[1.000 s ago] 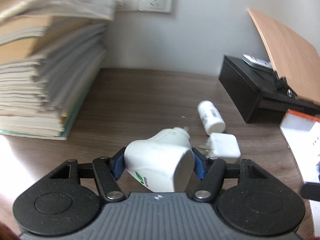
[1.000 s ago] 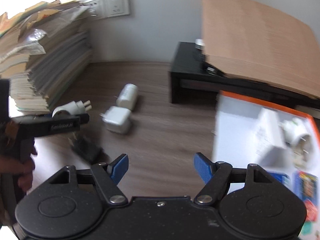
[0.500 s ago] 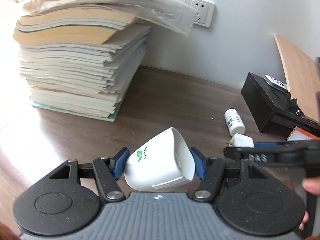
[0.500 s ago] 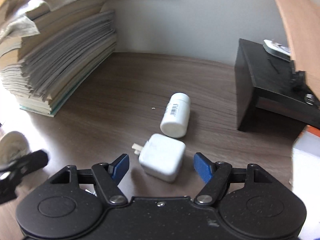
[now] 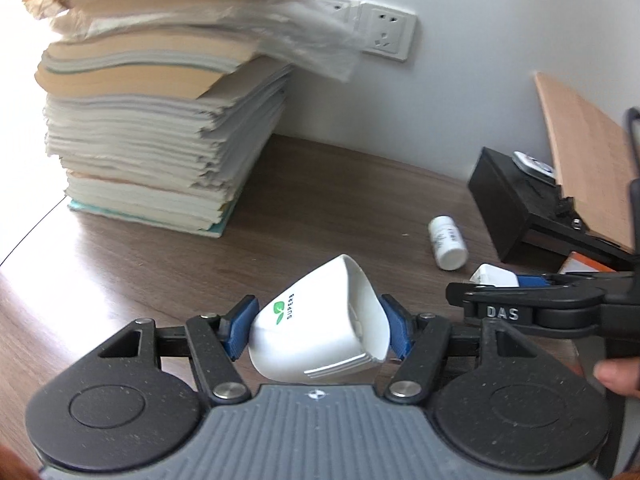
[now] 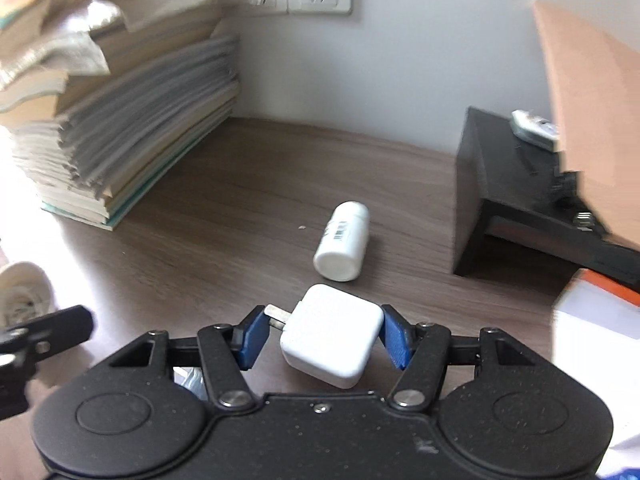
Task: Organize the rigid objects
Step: 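Carry the plug adapter and square charger over the white box with both tools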
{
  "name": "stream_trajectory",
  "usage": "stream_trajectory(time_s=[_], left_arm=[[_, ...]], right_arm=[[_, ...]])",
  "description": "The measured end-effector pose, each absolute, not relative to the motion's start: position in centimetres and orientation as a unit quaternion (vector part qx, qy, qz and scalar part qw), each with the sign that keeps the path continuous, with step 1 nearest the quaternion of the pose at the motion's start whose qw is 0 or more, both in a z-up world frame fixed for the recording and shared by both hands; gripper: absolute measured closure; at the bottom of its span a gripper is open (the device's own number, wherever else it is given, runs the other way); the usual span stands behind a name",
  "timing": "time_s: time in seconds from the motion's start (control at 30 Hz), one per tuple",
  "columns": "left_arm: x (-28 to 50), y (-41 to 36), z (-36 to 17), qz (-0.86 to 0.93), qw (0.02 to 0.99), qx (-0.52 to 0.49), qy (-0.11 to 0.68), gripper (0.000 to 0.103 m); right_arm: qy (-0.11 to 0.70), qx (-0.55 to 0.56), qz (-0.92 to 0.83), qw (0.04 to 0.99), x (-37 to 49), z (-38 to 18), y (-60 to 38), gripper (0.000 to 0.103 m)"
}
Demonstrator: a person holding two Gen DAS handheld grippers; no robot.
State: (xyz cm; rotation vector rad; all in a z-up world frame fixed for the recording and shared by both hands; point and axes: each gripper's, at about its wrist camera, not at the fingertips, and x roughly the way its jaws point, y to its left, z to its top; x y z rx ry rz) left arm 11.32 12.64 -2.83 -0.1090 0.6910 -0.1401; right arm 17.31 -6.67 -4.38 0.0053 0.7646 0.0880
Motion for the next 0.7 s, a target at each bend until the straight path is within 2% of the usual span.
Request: stream_trajectory(time_s=[0.3,0.7], left_arm=[[8.9,7.1,-0.7,-0.114,0.935,-0.043,0.333,0.037],[3.8,-4.4,1.9,-0.219,0.919,-0.010,0.327,0.037]], right_arm=[[0.347,0.041,-0.001,0.937,10.7,-0.1,-12.4,0.031],[0.324,0.083,-0.109,0.936,-0.4,2.9,-23.2,0.031]])
